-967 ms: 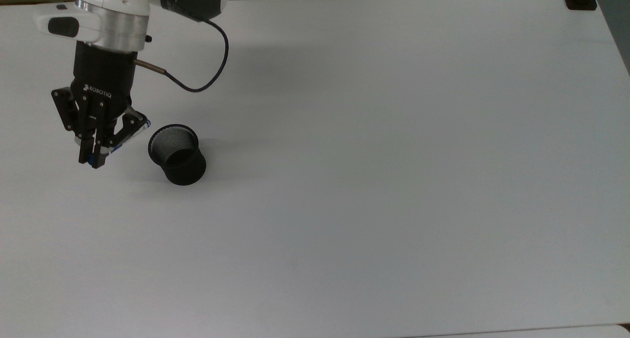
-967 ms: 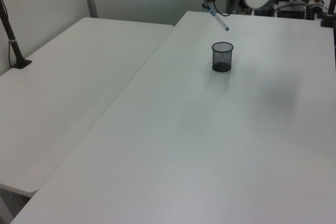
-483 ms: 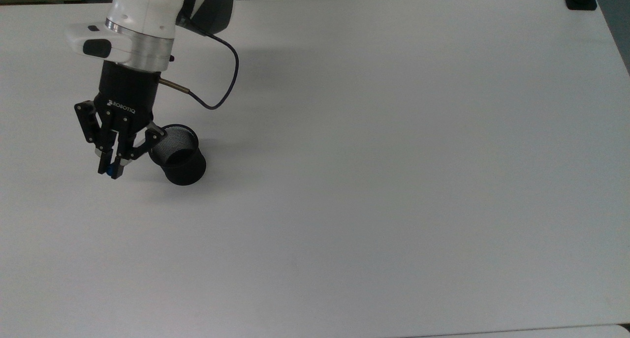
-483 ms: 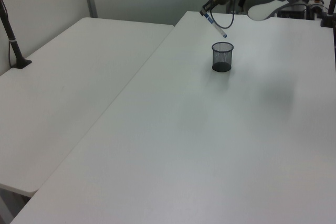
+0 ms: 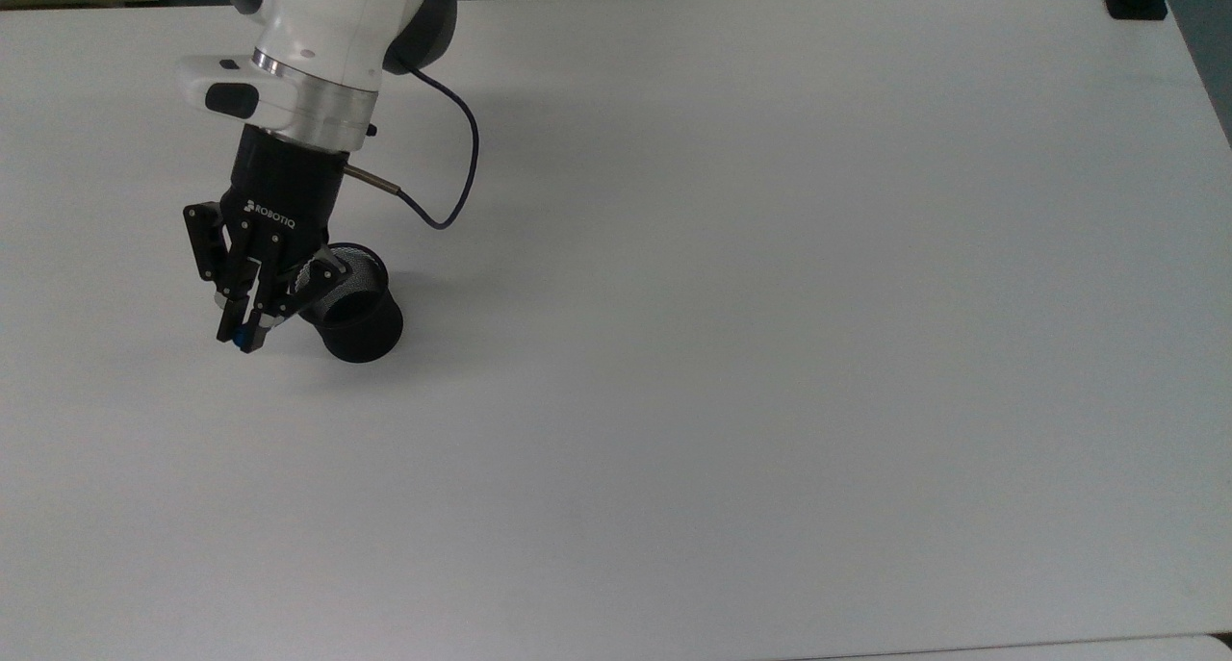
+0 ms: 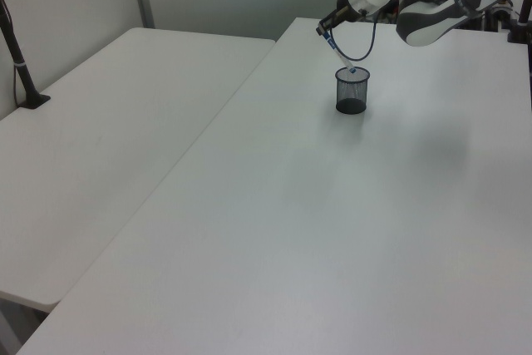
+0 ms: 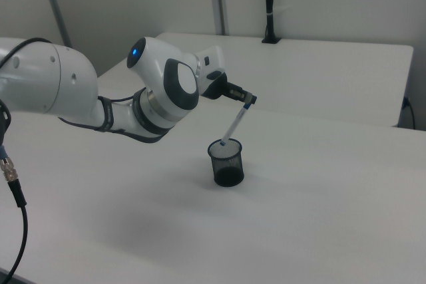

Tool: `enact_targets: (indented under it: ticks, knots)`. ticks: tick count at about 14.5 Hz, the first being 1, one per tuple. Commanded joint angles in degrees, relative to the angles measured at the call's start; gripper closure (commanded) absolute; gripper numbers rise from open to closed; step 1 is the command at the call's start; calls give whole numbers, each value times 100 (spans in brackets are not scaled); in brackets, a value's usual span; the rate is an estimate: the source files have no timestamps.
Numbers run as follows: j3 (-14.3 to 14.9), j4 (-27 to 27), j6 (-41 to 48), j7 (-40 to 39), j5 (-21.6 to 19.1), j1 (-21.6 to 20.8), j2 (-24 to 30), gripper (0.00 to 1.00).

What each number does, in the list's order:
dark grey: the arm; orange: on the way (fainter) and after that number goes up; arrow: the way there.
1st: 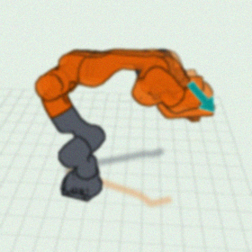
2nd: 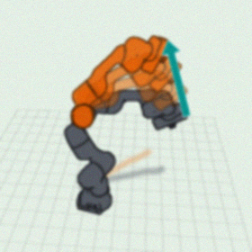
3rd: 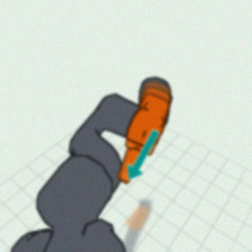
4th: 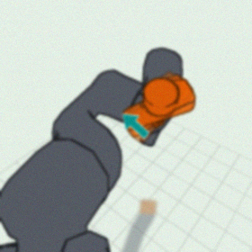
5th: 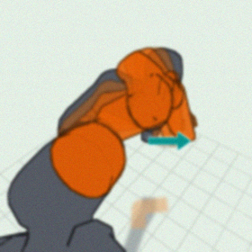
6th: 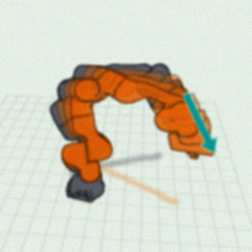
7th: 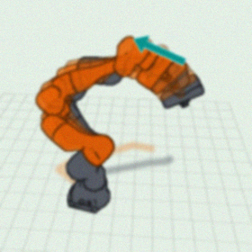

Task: Insert the marker
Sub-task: 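Tilt the marker and move it over the mesh cup opening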

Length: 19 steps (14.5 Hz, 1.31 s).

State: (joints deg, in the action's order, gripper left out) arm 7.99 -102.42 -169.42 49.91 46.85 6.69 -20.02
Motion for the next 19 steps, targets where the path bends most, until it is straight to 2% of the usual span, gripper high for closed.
enact_targets:
  ticks: [1,4,8,10,13,14,15,18,19]
  knots:
    - [159,-524,-600,810,176,-45,253,98]
    - [229,-621,-793,802,298,-28,262,98]
    - [545,-630,-1303,793,1105,-19,315,98]
    - [581,-639,-1313,793,1300,-10,350,97]
    - [590,-709,-1313,810,1354,-10,376,92]
    - [581,-762,-1313,854,1345,-19,376,85]
    - [581,-771,-1313,1072,1345,-28,376,83]
    - [581,-762,-1313,1276,1345,-72,367,81]
    - [581,-753,-1313,1276,1345,-72,368,73]
